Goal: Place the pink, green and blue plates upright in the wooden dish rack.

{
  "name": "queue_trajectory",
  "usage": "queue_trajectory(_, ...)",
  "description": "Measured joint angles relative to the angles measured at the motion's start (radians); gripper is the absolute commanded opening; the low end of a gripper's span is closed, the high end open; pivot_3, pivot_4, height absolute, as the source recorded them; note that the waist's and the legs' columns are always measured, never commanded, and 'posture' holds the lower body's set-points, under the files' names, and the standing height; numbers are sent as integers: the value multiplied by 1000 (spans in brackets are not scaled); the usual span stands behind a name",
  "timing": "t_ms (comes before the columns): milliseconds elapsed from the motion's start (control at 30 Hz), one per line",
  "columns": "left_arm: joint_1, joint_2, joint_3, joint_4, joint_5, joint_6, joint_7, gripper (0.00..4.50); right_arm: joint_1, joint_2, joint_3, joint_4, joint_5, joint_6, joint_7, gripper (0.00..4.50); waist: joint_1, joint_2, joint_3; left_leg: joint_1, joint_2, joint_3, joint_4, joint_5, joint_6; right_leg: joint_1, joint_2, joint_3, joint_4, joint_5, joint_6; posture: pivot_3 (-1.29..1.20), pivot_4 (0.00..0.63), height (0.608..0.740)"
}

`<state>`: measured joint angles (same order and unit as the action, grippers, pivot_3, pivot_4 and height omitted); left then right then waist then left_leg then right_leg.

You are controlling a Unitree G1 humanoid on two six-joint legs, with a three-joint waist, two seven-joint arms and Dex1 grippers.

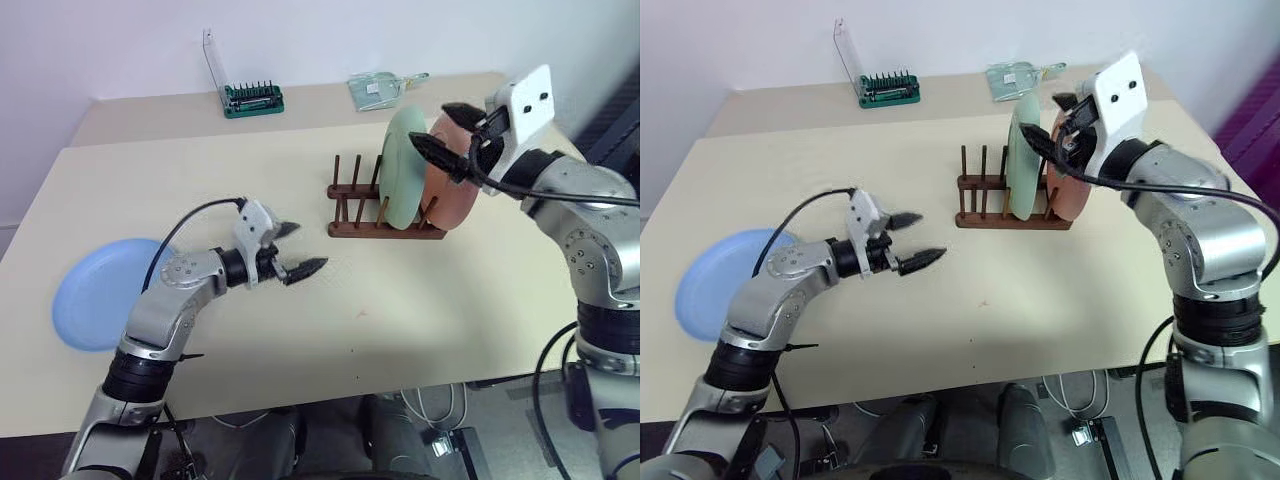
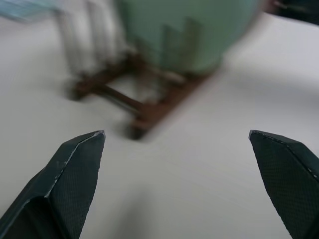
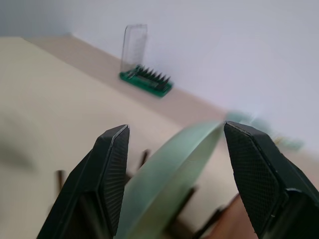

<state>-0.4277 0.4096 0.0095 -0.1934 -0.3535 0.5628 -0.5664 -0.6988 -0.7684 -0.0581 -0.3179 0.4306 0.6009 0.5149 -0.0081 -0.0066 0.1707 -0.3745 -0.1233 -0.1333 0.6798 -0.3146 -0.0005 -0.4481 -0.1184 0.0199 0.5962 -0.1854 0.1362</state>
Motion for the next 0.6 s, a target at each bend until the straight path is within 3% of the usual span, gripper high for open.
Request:
queue_trajectory(167, -93, -29, 308, 44, 110, 75, 454, 4481, -28, -6, 66, -53, -37, -88, 114, 3040, -7, -1, 0, 1, 1, 0, -1, 0, 0, 0, 1, 0, -1, 0, 0, 0, 150, 735)
queue_trajectory(267, -43, -13, 517, -22, 230, 214, 709, 4481, -31, 48, 127, -36, -44, -121, 161, 3040, -9, -1, 0, 1, 0, 1, -2, -1, -1, -3, 1, 1, 0, 0, 0, 0, 150, 735)
queue_trajectory(400, 109, -29, 665, -187, 306, 413, 817, 4481, -40, 70, 141, 61, -79, -168, 206, 3040, 19, -4, 0, -1, -1, 0, 1, -2, 0, -2, 0, 0, 0, 0, 0, 0, 150, 735)
queue_trajectory(600, 142, -184, 805, -333, 316, 676, 850, 4481, -63, 118, 164, 109, -102, -223, 263, 3040, 47, -6, -1, 3, 0, -2, 3, -2, -1, 3, 0, -3, 1, 0, 0, 0, 150, 735)
